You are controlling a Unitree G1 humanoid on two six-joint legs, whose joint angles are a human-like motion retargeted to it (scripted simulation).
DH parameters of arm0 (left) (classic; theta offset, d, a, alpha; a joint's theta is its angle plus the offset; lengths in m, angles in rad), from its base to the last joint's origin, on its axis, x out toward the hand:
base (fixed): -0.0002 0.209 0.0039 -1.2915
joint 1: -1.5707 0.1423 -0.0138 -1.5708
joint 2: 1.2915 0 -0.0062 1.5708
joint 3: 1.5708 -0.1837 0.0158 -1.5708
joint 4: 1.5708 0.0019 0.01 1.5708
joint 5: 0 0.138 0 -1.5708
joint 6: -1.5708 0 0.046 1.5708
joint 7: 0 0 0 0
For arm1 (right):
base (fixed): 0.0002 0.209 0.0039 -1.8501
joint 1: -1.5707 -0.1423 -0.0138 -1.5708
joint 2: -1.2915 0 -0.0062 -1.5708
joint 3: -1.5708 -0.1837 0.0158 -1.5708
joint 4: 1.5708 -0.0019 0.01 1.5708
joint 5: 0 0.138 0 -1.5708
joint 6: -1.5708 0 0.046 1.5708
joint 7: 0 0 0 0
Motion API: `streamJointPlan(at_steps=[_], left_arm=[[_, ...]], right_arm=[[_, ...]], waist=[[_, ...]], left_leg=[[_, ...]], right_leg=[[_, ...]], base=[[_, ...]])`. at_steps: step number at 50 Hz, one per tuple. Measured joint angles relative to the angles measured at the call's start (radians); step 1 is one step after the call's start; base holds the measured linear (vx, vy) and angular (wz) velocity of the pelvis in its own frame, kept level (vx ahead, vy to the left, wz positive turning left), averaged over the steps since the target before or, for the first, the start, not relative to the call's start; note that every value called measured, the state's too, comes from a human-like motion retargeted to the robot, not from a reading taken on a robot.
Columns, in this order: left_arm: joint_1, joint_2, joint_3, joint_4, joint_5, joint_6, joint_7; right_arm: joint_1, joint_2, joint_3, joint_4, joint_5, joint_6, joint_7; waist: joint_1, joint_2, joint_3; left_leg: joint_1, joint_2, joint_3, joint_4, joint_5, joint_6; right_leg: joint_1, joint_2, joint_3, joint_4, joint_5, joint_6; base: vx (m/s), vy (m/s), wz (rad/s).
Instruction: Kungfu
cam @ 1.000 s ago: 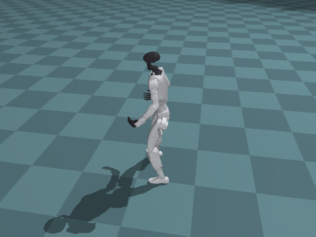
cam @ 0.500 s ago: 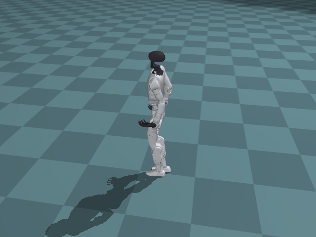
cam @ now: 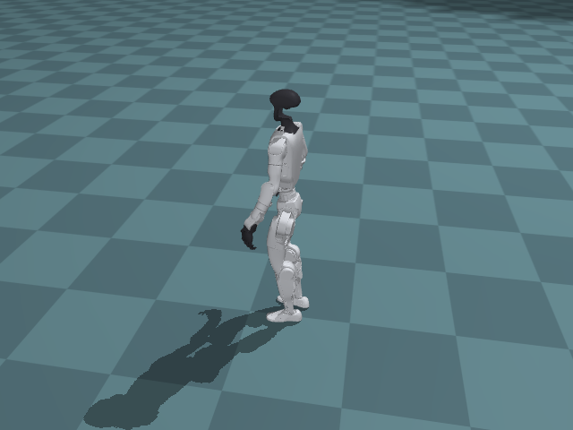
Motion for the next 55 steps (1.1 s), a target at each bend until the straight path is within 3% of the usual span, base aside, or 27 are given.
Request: streamJointPlan(at_steps=[5,10,14,20,22,23,25,29,30,32,33,35,40,42,45,48,51,55], left_arm=[[0.038,-0.196,0.064,0.071,0.202,0.021,0.175],[0.02,-0.381,0.057,0.219,0.076,0.069,0.291],[-0.001,-0.395,0.005,0.227,0.137,0.06,0.39],[0.039,-0.273,-0.024,0.162,0.237,0.017,0.183],[0.069,-0.243,-0.007,0.165,0.208,0.015,0.154],[0.087,-0.235,0.005,0.169,0.18,0.016,0.157],[0.115,-0.225,0.026,0.19,0.136,0.043,0.203],[0.116,-0.288,0.178,0.274,0.062,0.104,0.413],[0.123,-0.312,0.226,0.283,0.013,0.096,0.465],[0.147,-0.331,0.256,0.274,-0.162,0.033,0.477],[0.155,-0.332,0.244,0.267,-0.257,0.006,0.453],[0.158,-0.334,0.23,0.26,-0.382,-0.015,0.385],[0.109,-0.404,0.294,0.282,-0.413,-0.016,0.358],[0.076,-0.426,0.286,0.279,-0.426,-0.056,0.393],[0.032,-0.421,0.201,0.265,-0.337,-0.112,0.429],[-0.003,-0.386,0.126,0.236,-0.13,-0.076,0.413],[-0.024,-0.357,0.105,0.204,0.031,-0.044,0.376],[-0.029,-0.339,0.097,0.177,0.077,-0.041,0.337]], right_arm=[[-0.075,0.012,0.002,-0.003,-0.283,0.054,0.182],[-0.164,-0.011,0.089,-0.04,-0.539,0.036,0.263],[-0.185,-0.002,0.133,-0.064,-0.591,0.003,0.263],[-0.153,0.052,0.131,-0.069,-0.692,-0.008,0.211],[-0.151,0.068,0.133,-0.062,-0.705,-0.005,0.198],[-0.152,0.075,0.134,-0.056,-0.705,-0.001,0.194],[-0.149,0.083,0.124,-0.041,-0.687,0.006,0.197],[-0.152,0.088,0.08,-0.029,-0.609,0.029,0.192],[-0.157,0.093,0.073,-0.027,-0.597,0.033,0.182],[-0.169,0.107,0.064,-0.02,-0.557,0.041,0.16],[-0.171,0.112,0.061,-0.017,-0.524,0.048,0.147],[-0.159,0.115,0.043,-0.019,-0.439,0.057,0.125],[-0.066,0.142,-0.055,-0.037,-0.303,0.046,0.052],[-0.032,0.175,-0.108,-0.035,-0.279,0.036,0.002],[0.005,0.243,-0.167,-0.006,-0.22,0.007,-0.081],[0.018,0.3,-0.193,0.045,-0.18,-0.008,-0.147],[0.009,0.341,-0.187,0.119,-0.177,-0.044,-0.208],[-0.013,0.363,-0.144,0.227,-0.223,-0.096,-0.26]], waist=[[-0.057,0.037,0.029],[-0.121,0.106,0.08],[-0.112,0.127,0.122],[-0.122,0.096,0.11],[-0.108,0.089,0.102],[-0.102,0.083,0.097],[-0.104,0.083,0.087],[-0.12,0.078,0.076],[-0.135,0.07,0.077],[-0.17,0.04,0.079],[-0.174,0.02,0.078],[-0.148,-0.012,0.07],[-0.097,-0.017,0.058],[-0.071,-0.022,0.071],[0.0,-0.034,0.093],[0.074,-0.026,0.111],[0.131,-0.024,0.131],[0.114,0.003,0.133]], left_leg=[[0.004,0.037,0.028,0.003,-0.008,-0.016],[0.043,0.091,0.096,-0.02,-0.008,-0.047],[0.094,0.123,0.179,-0.043,-0.007,-0.077],[0.143,0.15,0.247,-0.044,0.0,-0.14],[0.164,0.178,0.281,-0.043,0.014,-0.166],[0.174,0.184,0.297,-0.042,0.025,-0.175],[0.189,0.208,0.308,-0.038,0.068,-0.195],[0.182,0.286,0.323,0.033,0.207,-0.211],[0.176,0.302,0.318,0.062,0.245,-0.201],[0.147,0.309,0.282,0.145,0.312,-0.119],[0.128,0.307,0.264,0.197,0.335,-0.053],[0.081,0.295,0.206,0.293,0.315,0.001],[-0.084,0.074,-0.259,0.437,0.188,-0.14],[-0.129,0.039,-0.298,0.442,0.156,-0.153],[-0.213,0.023,-0.237,0.418,0.135,-0.112],[-0.242,-0.001,-0.111,0.285,0.128,-0.043],[-0.287,0.002,-0.032,0.171,0.155,-0.069],[-0.378,-0.004,0.007,0.064,0.19,-0.115]], right_leg=[[0.012,-0.059,0.039,0.001,0.098,-0.029],[0.003,-0.118,0.036,0.03,0.217,-0.101],[-0.002,-0.174,-0.074,0.016,0.259,-0.157],[0.028,-0.201,-0.308,-0.081,0.201,-0.075],[0.034,-0.154,-0.311,-0.097,0.149,-0.154],[0.042,-0.137,-0.314,-0.112,0.135,-0.164],[0.04,-0.076,-0.232,-0.124,0.097,-0.19],[0.004,-0.04,-0.125,-0.082,0.025,-0.184],[0.007,-0.035,-0.133,-0.079,0.013,-0.198],[0.014,-0.031,-0.106,-0.079,-0.012,-0.223],[0.014,-0.037,-0.075,-0.074,-0.024,-0.227],[0.014,-0.045,-0.044,-0.064,-0.043,-0.235],[0.055,0.002,-0.038,-0.086,-0.066,-0.268],[0.078,0.007,-0.038,-0.088,-0.076,-0.271],[0.106,0.026,-0.004,-0.089,-0.088,-0.275],[0.136,0.075,0.039,-0.092,-0.101,-0.283],[0.177,0.106,0.088,-0.099,-0.111,-0.281],[0.239,0.152,0.065,-0.121,-0.121,-0.268]], base=[[-0.2,-0.21,-0.51],[-0.23,-0.17,-1.17],[-0.18,-0.31,-1.51],[-0.02,-0.59,-1.02],[0.04,-0.73,-1.36],[0.09,-0.73,-1.2],[0.1,-0.7,-0.77],[0.08,-0.66,-0.72],[0.13,-0.69,-0.69],[0.13,-0.61,-0.65],[0.14,-0.52,-0.84],[0.22,-0.53,-1.09],[0.34,-0.38,-0.61],[0.3,-0.27,-0.73],[0.26,-0.25,-1.0],[0.38,-0.3,-1.14],[0.31,-0.19,-1.13],[0.58,-0.17,-0.22]])
